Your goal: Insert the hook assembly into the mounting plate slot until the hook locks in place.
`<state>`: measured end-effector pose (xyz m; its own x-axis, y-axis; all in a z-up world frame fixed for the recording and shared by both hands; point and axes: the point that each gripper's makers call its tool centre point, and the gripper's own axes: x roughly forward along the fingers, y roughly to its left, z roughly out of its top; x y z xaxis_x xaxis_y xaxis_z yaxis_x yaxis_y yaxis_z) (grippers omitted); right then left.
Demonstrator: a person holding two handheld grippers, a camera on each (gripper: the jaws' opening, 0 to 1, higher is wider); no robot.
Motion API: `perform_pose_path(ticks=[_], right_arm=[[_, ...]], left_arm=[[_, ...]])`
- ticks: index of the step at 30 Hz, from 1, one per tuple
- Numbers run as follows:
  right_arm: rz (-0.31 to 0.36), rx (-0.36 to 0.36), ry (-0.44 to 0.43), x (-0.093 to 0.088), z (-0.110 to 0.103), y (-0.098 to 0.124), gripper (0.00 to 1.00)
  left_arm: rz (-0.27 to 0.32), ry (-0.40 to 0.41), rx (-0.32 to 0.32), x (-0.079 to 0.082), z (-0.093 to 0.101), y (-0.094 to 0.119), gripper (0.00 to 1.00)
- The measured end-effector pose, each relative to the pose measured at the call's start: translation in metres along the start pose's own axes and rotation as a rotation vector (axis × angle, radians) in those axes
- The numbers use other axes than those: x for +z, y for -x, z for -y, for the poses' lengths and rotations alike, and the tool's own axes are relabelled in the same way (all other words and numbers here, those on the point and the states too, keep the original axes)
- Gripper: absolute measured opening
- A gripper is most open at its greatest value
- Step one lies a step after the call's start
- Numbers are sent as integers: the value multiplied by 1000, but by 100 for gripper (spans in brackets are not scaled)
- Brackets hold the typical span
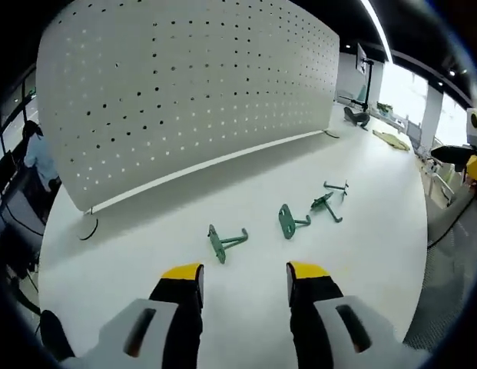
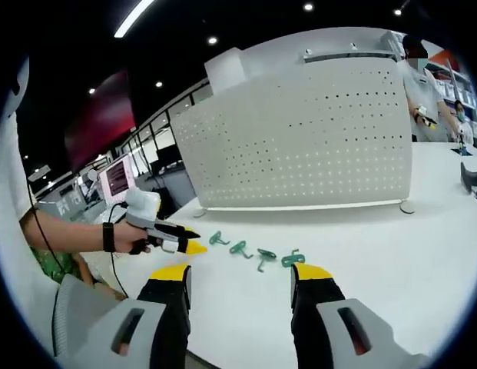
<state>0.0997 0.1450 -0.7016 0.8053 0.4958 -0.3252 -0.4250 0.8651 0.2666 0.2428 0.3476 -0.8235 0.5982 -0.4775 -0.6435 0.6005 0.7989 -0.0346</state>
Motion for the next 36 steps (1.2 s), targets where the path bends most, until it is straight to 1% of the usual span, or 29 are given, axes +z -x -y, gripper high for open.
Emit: perform_pose_path(ticks=[5,8,10,12,14,16,17,18,19,20,23,24,26,28,30,33,35,36], right_arm=[[2,-2,-5,0,-1,0,52],[-2,-8,-4,0,1,2,52],[7,-16,-9,2,2,3,52],[16,-22,-14,3,3,4,52],[9,-21,-15,2,1,4,51],[9,-14,-9,1,0,2,51],[-5,-9,-12,-1,0,2,51],[-10,-6,-8,-1,1,1,51],[0,-3,2,0,1,1,51],[9,-1,2,2,1,1,51],[0,3,-9,2,2,0,51],[6,2,-1,4,1,2,51],[19,3,-11,5,1,3,51],[17,4,-16,4,1,2,51],[3,5,-14,1,2,1,51],[7,6,-13,3,3,1,51],[10,9,-16,4,3,0,51],[11,9,-12,5,3,0,51]], left_arm=[[-17,-2,-1,-3,-2,-6,41],[-17,-1,0,-4,-3,-9,39],[-32,1,4,-6,-4,-11,38],[-21,-7,4,-4,-6,-14,37],[-34,-15,8,-5,-7,-15,37],[-17,-23,2,-1,-7,-17,38],[-13,-27,2,0,-7,-18,38],[-22,-27,5,-1,-8,-19,37],[-26,-28,6,0,-8,-20,37],[-19,-39,12,1,-9,-20,36],[-32,-36,21,0,-11,-22,34],[-37,-32,24,-1,-11,-22,33],[-42,-37,34,-1,-13,-22,30],[-42,-35,41,0,-15,-23,26],[-40,-33,45,2,-16,-24,25],[-41,-48,42,4,-16,-26,23],[-42,-49,43,5,-16,-27,20],[-42,-43,34,6,-15,-28,18]])
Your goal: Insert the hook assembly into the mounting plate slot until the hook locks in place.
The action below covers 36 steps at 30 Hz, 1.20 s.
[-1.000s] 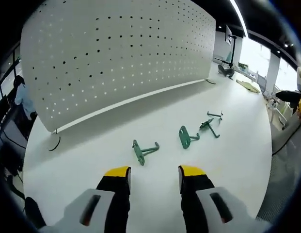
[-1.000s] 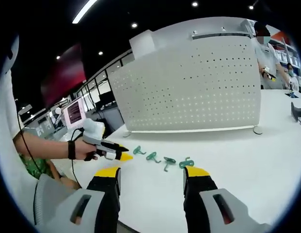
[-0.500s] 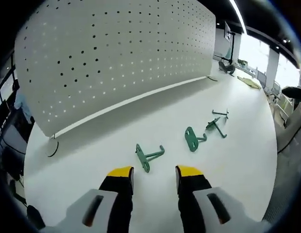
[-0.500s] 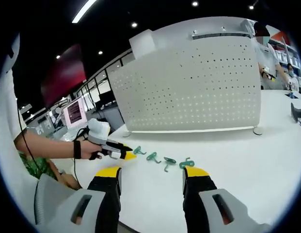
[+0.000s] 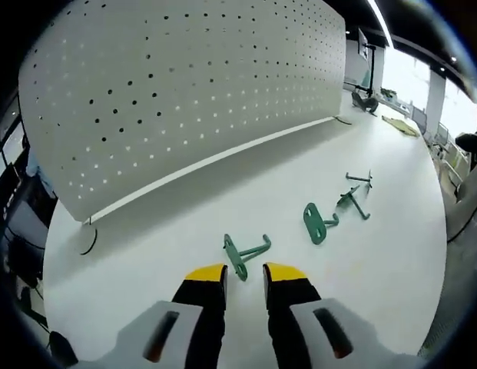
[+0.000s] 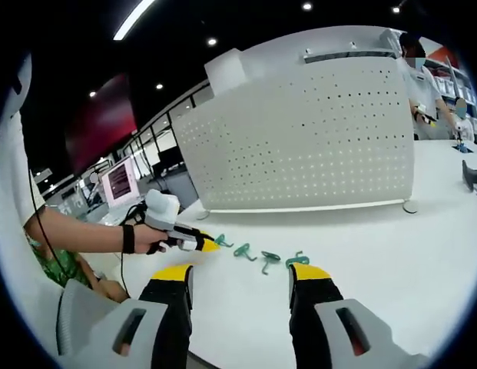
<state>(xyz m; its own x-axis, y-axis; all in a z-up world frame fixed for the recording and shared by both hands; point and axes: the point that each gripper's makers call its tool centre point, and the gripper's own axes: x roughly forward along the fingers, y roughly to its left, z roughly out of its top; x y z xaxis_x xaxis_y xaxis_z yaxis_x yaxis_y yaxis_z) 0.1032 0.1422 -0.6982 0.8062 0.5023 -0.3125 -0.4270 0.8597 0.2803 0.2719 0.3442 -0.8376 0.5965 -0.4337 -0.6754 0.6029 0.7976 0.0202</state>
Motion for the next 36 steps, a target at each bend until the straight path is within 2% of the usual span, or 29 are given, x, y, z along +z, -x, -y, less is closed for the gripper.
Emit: perform_pose_path(ticks=[6,13,18,26,36], right_arm=[[-4,1,-3,-2,1,0,50],[1,-7,-6,-1,2,1,50],[0,-12,-9,-1,4,2,50],[1,-1,-4,0,3,1,50],[18,8,-6,4,0,2,50]], left_arm=[[-17,-5,-6,1,0,-5,15],[-54,7,-11,-6,-3,-12,12],[-52,34,-11,-6,-5,-11,7],[-59,31,-9,-8,-5,-8,5],[-52,63,-65,-7,17,6,4]])
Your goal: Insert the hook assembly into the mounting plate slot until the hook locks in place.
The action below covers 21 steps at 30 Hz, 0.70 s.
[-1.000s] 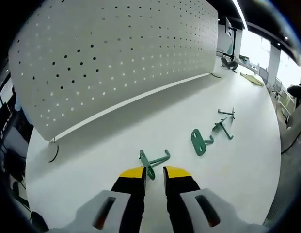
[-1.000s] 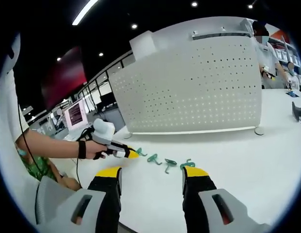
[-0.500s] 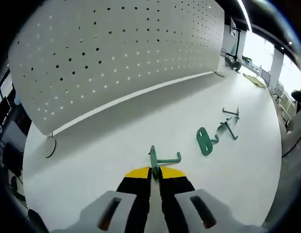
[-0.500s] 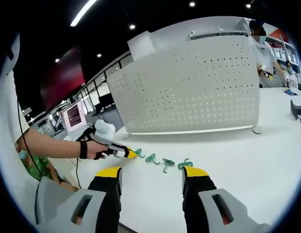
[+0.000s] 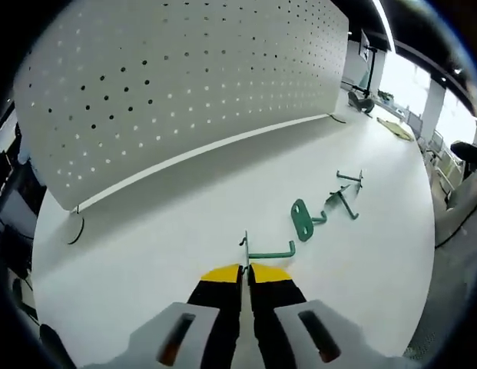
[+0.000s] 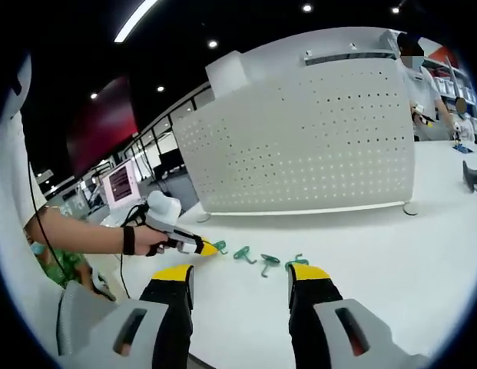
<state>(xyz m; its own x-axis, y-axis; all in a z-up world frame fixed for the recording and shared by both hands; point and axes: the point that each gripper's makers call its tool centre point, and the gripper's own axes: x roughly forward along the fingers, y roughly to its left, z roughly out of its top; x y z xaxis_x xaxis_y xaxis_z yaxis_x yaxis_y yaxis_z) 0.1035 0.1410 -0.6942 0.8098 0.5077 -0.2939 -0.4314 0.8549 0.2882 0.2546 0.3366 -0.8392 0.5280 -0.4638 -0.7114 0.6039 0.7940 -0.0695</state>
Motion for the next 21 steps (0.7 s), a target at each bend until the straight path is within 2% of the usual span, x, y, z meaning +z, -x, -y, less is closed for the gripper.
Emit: perform_pose_path(ticks=[11,13,21], right_arm=[[19,19,3,5,-5,1,49],[21,24,6,6,-6,1,49],[33,41,10,10,-9,1,48]], left_arm=[[61,21,-39,11,24,17,4],[57,46,-44,9,28,20,4],[111,68,-74,9,44,34,4]])
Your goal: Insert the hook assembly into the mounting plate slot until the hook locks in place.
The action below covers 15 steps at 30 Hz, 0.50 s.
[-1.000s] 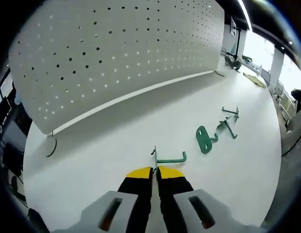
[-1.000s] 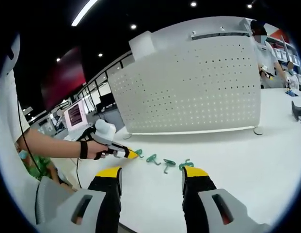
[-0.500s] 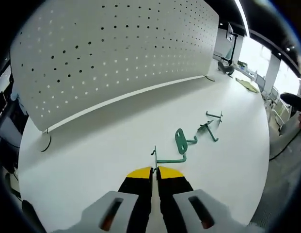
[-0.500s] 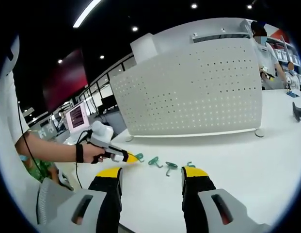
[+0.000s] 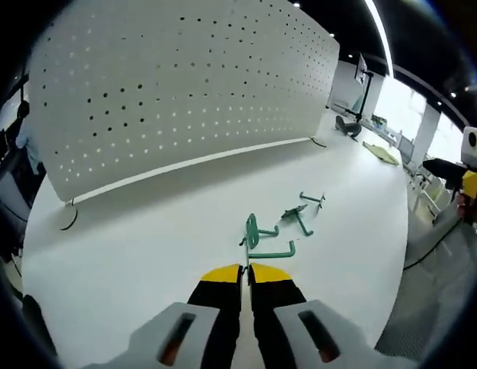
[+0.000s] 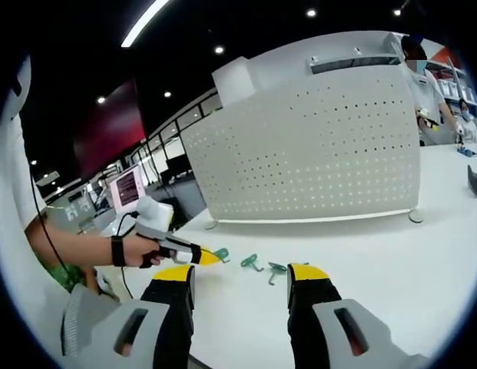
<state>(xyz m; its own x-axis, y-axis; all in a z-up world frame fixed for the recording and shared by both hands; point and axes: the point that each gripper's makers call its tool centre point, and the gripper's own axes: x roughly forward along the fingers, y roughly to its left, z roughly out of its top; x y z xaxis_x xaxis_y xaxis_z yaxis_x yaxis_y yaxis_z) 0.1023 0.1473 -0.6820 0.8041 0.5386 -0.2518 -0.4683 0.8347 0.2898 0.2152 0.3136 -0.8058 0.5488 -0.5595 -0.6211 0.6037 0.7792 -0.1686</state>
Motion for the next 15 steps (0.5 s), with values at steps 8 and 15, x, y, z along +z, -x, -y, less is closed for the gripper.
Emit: perform_pose_path(ticks=[8,15], right_arm=[[13,13,-2,2,-5,0,48],[22,22,-3,3,-10,1,46]], left_arm=[[50,32,-26,4,16,10,4],[115,35,-90,14,39,21,4]])
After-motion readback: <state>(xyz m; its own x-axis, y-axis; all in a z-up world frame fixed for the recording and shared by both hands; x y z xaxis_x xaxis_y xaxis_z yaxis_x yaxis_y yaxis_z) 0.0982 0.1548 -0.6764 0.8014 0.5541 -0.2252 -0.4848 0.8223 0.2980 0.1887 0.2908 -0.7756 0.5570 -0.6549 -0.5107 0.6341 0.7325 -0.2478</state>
